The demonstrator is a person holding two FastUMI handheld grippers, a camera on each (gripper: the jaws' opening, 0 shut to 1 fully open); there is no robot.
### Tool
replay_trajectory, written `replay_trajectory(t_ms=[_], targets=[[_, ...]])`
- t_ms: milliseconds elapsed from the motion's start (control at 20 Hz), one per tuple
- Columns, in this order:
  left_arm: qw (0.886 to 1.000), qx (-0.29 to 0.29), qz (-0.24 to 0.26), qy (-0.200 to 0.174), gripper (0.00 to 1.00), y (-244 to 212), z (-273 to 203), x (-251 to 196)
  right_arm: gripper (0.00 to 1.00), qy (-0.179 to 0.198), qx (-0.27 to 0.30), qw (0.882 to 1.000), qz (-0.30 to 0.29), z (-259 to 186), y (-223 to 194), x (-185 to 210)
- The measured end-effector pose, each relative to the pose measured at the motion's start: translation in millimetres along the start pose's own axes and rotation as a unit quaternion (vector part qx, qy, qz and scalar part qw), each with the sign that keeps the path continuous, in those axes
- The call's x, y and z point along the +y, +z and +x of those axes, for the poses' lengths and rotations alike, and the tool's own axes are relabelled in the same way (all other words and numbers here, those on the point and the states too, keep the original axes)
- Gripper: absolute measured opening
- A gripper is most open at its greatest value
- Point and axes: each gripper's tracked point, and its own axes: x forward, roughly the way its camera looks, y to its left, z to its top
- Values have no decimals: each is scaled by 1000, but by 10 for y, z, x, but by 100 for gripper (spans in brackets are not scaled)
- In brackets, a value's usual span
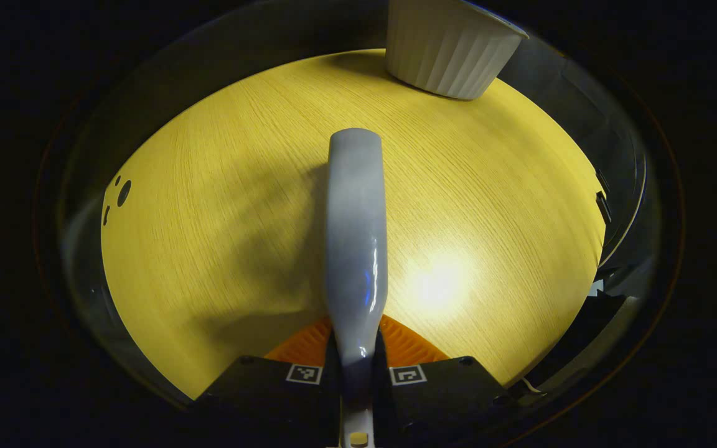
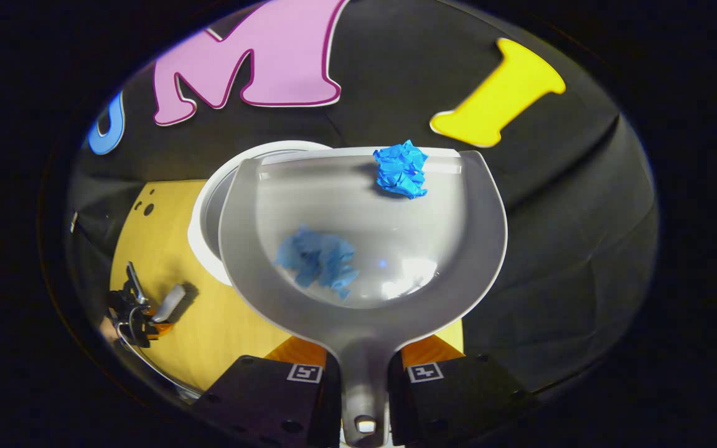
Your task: Pick up the small broom and dustpan from the desktop, sweep the trash into the dustpan with the broom, and then empty the trash into the garbage bin.
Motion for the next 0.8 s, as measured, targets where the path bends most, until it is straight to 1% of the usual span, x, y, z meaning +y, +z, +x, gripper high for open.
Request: replay_trajectory(t_ms=[150,250,300,400,550,700,800], targets=[[1000,5,6,0,25,16,2,0,34,-12,-4,1000,-23,-7,-2,-79],[1000,10,13,-2,25,35,14,7,34,-35,-3,998,-57,-10,36,-209],[1000,11,13,-4,25,35,16,5,34,-41,-1,997,-71,1,-8,-249],[1000,14,12,-8,25,40,14,7,34,-50,-6,995,-90,25,42,-219],[1000,18,6,-14,25,64,37,29,34,-73,-12,988,-132,-20,97,-270],[1000,19,8,-17,25,80,38,27,34,-93,-23,982,-163,29,164,-330],[1000,18,8,-18,25,89,41,36,34,-109,-27,974,-196,28,194,-366]])
